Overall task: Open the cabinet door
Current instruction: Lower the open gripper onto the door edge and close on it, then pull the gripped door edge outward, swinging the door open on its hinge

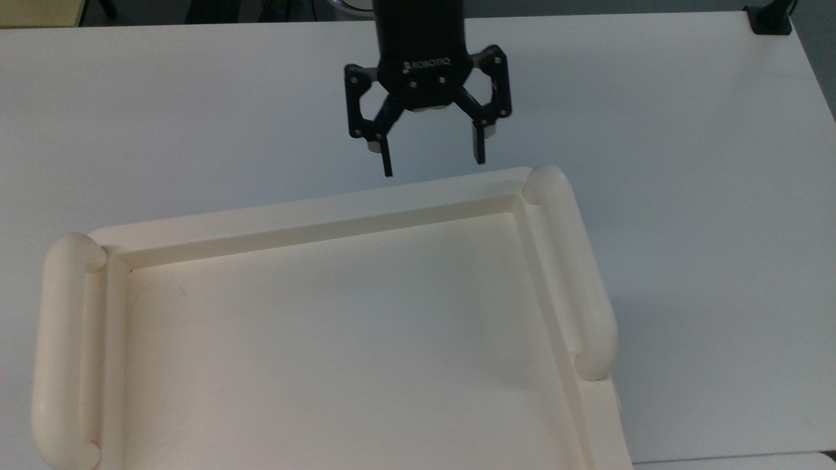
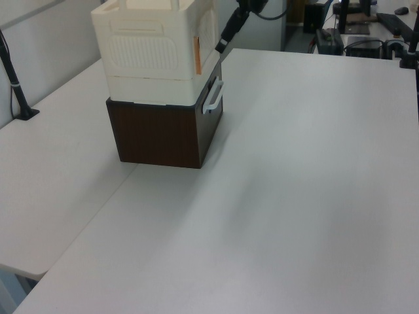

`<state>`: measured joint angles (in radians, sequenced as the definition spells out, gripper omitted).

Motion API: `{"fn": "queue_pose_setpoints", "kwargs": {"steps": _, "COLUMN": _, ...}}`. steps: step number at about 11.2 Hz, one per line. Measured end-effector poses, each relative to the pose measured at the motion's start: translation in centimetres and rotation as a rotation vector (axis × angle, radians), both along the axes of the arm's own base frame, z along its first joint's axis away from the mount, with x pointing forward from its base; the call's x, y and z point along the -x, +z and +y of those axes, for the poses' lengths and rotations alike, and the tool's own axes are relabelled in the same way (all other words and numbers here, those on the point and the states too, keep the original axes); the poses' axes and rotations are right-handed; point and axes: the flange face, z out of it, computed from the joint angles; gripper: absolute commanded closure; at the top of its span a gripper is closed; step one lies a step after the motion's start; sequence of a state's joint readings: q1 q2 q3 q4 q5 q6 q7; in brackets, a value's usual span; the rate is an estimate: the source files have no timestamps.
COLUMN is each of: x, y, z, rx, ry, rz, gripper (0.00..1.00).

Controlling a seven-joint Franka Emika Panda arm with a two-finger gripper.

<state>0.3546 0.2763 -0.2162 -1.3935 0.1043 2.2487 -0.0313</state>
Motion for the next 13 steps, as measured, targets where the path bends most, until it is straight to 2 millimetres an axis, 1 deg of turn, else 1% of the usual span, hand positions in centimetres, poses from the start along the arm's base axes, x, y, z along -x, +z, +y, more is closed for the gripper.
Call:
{"fn": "queue_pose_setpoints", "kwargs": {"steps": 2, "x": -1.2, "y": -0.8, "z": 1.6, "rx": -0.006, "ry": -0.034, "rz": -0.046, "gripper": 0.11}}
{"fn": "queue_pose_setpoints", "kwargs": {"steps": 4, "x": -2.4, "y": -1.6, "z": 2.3, "rx": -0.023, "ry": -0.067, "rz": -0.105, "gripper": 0.18}}
{"fn": "queue_pose_setpoints", "kwargs": {"steps": 5, "x": -2.7, "y": -1.4, "z": 2.2, "rx": -0.028, "ry": -0.075, "rz": -0.129, "gripper": 0.24}}
{"fn": "queue_pose_setpoints", "kwargs": {"steps": 7, "x": -2.9, "y": -0.4, "z": 2.4, "rx": -0.03, "ry": -0.073, "rz": -0.154, "gripper": 0.45}}
{"fn": "queue_pose_setpoints", "kwargs": {"steps": 8, "x": -3.0, "y": -0.4, "z": 2.6, "rx": -0.015, "ry": -0.068, "rz": -0.159, "gripper": 0.53}}
{"fn": "queue_pose_setpoints", "kwargs": {"steps": 10, "x": -3.0, "y": -0.7, "z": 3.6, "rx": 0.018, "ry": -0.05, "rz": -0.164, "gripper": 0.69}}
{"fn": "queue_pose_setpoints", "kwargs": {"steps": 11, "x": -3.2, "y": -1.1, "z": 3.6, "rx": 0.031, "ry": -0.049, "rz": -0.161, "gripper": 0.82}}
{"fn": "queue_pose_setpoints", "kwargs": {"steps": 12, "x": -3.4, "y": -1.4, "z": 3.3, "rx": 0.037, "ry": -0.054, "rz": -0.157, "gripper": 0.91}}
{"fn": "queue_pose_setpoints", "kwargs": {"steps": 13, "x": -3.5, "y": -1.5, "z": 3.0, "rx": 0.041, "ry": -0.059, "rz": -0.157, "gripper": 0.95}}
